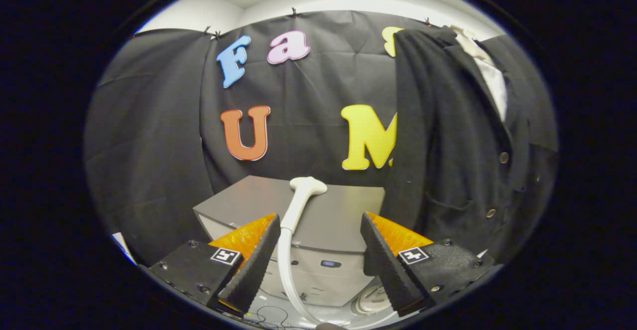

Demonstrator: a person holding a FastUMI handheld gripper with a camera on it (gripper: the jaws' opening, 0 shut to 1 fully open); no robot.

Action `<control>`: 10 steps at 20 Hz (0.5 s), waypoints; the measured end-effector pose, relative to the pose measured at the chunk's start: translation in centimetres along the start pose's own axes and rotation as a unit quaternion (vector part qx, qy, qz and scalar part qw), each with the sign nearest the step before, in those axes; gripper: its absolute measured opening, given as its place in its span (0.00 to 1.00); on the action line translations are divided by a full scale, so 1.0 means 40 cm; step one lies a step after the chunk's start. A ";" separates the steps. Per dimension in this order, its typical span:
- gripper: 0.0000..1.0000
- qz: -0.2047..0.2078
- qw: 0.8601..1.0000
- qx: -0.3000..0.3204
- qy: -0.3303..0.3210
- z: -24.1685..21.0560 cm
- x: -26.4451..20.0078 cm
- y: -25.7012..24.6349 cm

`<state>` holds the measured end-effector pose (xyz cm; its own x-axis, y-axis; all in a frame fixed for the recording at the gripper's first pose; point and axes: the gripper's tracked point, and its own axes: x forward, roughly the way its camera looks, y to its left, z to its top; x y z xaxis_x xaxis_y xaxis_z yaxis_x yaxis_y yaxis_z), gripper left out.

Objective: Iron the clothes twice with a garment steamer, once on the left side and once on the right side.

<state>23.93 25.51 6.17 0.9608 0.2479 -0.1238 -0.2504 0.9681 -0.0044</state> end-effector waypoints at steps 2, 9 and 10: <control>1.00 0.003 1.000 -0.002 0.022 0.000 0.113 0.027; 1.00 -0.014 0.993 0.018 0.116 -0.055 0.443 0.066; 0.99 -0.019 0.991 0.016 0.129 -0.063 0.480 0.064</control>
<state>41.43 32.68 1.28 0.9064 0.1975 -0.3734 -0.2059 0.9784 0.0175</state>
